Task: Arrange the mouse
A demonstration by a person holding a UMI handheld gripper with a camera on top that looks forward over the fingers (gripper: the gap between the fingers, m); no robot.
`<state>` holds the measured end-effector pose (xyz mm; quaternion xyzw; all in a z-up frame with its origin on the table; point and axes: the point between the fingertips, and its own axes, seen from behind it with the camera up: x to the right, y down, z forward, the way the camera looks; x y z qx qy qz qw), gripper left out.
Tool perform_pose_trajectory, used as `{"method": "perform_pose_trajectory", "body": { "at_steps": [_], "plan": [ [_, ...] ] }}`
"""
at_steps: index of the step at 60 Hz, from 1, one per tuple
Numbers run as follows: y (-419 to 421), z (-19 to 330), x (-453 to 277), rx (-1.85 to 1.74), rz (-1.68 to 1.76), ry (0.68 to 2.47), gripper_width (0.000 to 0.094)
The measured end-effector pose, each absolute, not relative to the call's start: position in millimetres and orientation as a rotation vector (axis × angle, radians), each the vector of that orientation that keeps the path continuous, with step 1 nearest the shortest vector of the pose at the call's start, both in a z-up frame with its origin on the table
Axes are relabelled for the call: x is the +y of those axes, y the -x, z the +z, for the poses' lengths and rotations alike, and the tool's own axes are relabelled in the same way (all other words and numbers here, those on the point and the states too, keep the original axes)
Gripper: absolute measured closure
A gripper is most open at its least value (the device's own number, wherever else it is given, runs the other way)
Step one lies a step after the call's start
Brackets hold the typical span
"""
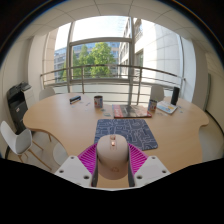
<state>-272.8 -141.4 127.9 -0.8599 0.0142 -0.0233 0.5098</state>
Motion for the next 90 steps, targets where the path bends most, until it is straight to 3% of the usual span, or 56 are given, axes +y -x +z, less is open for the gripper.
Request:
{"method": "perform_pose_trajectory", "body": {
  "at_steps": [7,14,20,26,27,36,48,50,53,56,60,76,90],
  "plan": [
    [264,204,-90,0.031,-0.071,1.947,0.0522],
    [249,235,-26,0.013,-0.106,1.896,0.0523],
    [229,205,32,0.011,-0.117,1.924,0.0524],
    [209,144,78,0.04,-0.105,2.029,0.0525],
    [206,117,75,0.042,-0.103,2.037,0.0525],
    [189,37,100,0.044,-0.105,2.188,0.0522],
    [184,-11,96,0.059,-0.067,2.296,0.0387],
    [184,-8,96,0.063,-0.062,2.292,0.0297],
    [184,0,92,0.06,-0.067,2.282,0.0072],
    [185,10,88,0.052,-0.082,2.272,0.0118],
    [186,32,80,0.034,-0.107,2.251,0.0075],
    [216,123,4,0.035,-0.146,2.155,0.0089],
    [242,164,-92,0.043,-0.194,2.135,0.009]
  ]
}}
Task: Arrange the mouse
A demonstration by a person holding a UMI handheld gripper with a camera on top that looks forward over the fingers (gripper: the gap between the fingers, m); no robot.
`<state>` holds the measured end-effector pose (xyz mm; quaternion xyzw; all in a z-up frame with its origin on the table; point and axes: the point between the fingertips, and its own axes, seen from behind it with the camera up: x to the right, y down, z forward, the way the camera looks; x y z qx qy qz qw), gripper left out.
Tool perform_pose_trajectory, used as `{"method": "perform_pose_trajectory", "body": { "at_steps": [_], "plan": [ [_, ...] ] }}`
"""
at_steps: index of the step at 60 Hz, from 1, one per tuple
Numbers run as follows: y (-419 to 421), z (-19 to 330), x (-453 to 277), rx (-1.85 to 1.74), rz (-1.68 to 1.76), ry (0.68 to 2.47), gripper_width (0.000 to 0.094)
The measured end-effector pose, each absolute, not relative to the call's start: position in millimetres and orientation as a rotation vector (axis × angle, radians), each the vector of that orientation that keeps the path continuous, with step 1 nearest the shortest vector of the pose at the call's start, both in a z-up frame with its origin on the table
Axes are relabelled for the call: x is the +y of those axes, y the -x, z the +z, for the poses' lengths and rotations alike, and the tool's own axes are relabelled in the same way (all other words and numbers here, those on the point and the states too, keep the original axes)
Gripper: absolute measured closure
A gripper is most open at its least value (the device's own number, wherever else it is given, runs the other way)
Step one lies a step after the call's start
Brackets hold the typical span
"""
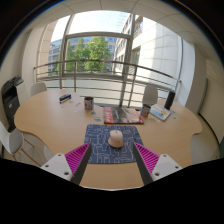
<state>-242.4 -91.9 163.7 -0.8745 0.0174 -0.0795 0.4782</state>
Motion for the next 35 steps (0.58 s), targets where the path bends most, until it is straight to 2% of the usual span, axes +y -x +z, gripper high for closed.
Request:
{"method": "perform_pose_trajectory", "body": {
  "at_steps": [13,35],
  "plan": [
    [256,172,-155,0.035,-0.201,2.139,0.0091],
    [261,176,-172,0.033,-0.199,2.133,0.009]
  ]
}}
